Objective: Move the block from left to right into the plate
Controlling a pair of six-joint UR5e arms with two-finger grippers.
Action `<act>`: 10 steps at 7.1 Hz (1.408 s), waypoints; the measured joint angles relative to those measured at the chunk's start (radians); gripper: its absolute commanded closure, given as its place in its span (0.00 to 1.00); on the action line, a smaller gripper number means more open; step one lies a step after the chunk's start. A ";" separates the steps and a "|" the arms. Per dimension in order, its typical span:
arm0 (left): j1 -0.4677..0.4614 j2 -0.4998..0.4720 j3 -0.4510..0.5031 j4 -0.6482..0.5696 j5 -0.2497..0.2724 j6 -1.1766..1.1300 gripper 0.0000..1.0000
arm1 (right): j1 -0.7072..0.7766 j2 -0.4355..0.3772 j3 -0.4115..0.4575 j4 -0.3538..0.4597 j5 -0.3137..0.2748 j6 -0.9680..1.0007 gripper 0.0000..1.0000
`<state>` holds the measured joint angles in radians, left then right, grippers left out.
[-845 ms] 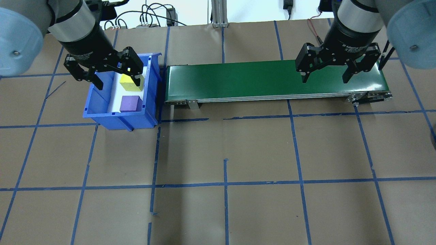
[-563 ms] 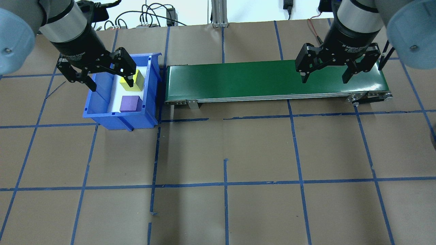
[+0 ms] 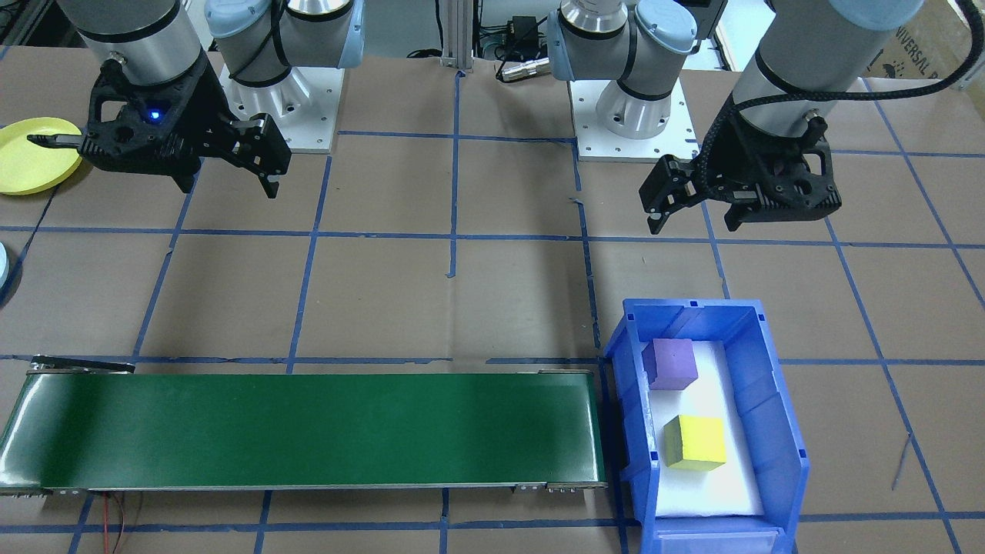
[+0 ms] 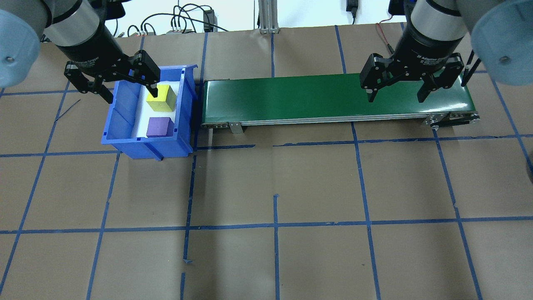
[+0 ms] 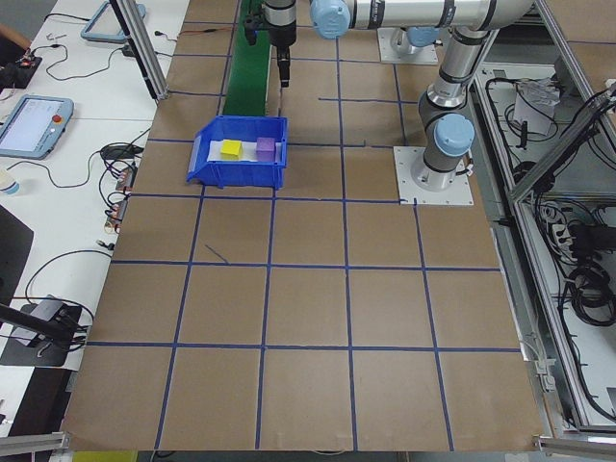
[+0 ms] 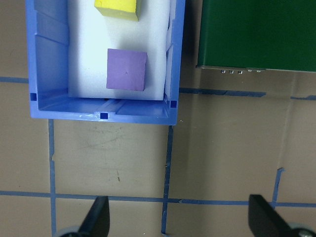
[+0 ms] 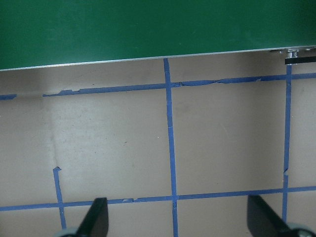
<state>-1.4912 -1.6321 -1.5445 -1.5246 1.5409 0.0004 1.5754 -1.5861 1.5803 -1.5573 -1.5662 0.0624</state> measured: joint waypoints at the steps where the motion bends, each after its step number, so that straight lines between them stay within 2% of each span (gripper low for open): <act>1: 0.013 -0.041 -0.002 0.064 0.000 0.053 0.00 | 0.000 0.000 0.001 -0.001 0.000 0.000 0.00; 3: 0.046 -0.133 -0.003 0.202 0.000 0.149 0.00 | 0.000 0.000 0.002 -0.001 0.000 -0.001 0.00; 6: 0.078 -0.231 -0.014 0.284 0.001 0.184 0.01 | 0.000 0.000 0.003 -0.001 0.000 0.000 0.00; 8: 0.082 -0.254 -0.078 0.324 0.001 0.187 0.02 | 0.000 0.000 0.004 -0.001 0.000 0.000 0.00; 10: 0.083 -0.257 -0.146 0.381 0.000 0.187 0.07 | 0.000 0.000 0.004 -0.001 0.000 0.000 0.00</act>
<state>-1.4083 -1.8892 -1.6903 -1.1431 1.5413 0.1871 1.5754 -1.5861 1.5845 -1.5585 -1.5662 0.0628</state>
